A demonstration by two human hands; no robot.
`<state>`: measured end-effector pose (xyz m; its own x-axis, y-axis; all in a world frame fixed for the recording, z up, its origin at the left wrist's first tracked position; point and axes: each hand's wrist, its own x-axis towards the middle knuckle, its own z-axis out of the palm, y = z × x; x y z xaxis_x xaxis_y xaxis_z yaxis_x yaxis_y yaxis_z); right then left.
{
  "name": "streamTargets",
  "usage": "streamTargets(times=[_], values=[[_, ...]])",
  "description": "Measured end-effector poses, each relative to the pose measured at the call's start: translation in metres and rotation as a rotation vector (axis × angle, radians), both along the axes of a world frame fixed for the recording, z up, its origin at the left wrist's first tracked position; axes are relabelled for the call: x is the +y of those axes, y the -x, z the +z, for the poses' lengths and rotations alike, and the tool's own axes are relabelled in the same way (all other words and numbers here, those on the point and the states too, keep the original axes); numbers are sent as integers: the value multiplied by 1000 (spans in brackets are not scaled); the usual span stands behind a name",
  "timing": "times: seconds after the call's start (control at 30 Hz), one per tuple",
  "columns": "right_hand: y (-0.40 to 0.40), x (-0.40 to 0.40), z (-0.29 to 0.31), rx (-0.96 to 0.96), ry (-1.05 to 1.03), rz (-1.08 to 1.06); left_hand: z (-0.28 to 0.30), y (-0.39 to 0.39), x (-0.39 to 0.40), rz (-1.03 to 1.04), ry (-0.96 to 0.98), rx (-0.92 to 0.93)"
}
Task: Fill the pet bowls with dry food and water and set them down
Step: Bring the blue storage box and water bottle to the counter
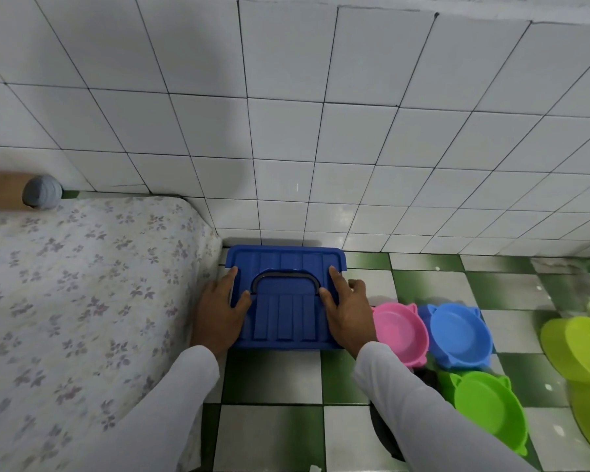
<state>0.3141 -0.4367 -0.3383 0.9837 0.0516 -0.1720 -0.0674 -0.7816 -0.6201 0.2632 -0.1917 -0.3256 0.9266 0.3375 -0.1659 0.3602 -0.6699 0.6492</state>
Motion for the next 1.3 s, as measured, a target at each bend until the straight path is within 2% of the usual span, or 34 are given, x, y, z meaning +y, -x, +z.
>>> streamTargets(times=[0.4,0.83,1.3], values=[[8,-3,24,90,65,84,11,9,-2,-54,-54,64],[53,-19,66,-34,399,261,53,41,-4,-336,-387,2],[101,-56,88,-56,414,203,68,85,-42,-397,-383,-18]])
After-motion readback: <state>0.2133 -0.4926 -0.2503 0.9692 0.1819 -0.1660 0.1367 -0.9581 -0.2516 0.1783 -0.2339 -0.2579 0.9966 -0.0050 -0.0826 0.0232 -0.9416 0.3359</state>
